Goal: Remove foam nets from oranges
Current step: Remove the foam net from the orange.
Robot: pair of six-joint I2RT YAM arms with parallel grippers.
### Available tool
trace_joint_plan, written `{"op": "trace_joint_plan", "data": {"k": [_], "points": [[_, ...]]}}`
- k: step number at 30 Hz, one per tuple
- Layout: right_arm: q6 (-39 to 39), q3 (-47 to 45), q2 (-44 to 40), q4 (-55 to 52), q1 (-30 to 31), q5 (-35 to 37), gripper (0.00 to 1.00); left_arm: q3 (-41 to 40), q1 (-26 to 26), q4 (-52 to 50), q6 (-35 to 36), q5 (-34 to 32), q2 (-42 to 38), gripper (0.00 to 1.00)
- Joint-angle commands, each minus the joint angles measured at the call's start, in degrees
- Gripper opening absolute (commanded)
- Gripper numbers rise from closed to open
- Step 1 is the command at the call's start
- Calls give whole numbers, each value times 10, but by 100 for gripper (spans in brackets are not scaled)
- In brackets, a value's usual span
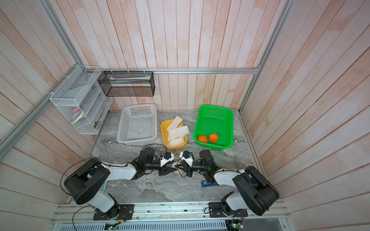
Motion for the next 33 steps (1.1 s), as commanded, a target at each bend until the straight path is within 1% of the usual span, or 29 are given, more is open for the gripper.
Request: {"op": "trace_joint_plan", "data": {"k": [1,3,4,5,7,10,14,16,18,22,33], "points": [[14,18,9,-7,-3,-27,0,14,9,-2,-2,7,3,44],[21,20,10,-7,-5,-29,0,14,14,-2,-6,10,-2,38],[25,22,10,-8,-6,-29,4,14,15,-2,-7,12,-4,36],[29,24,11,-9,-6,-30,8,15,16,-3,-8,14,-5,34],[41,28,11,-11,-11,-29,22,18,19,-10,-11,17,-7,28],[61,30,12,-12,-21,-27,38,27,22,-21,-16,29,-6,20],[77,26,-1,-24,-37,-22,52,35,25,-38,-20,30,-6,15],[76,16,-22,-28,-43,-13,58,39,28,-46,-22,31,-10,12],[65,6,-43,-39,-43,-1,63,44,30,-55,-23,38,-14,11],[42,1,-58,-71,-46,16,64,57,33,-73,-23,46,-15,9],[64,-8,-6,-27,-45,9,65,77,33,-94,-30,49,-12,7]]}}
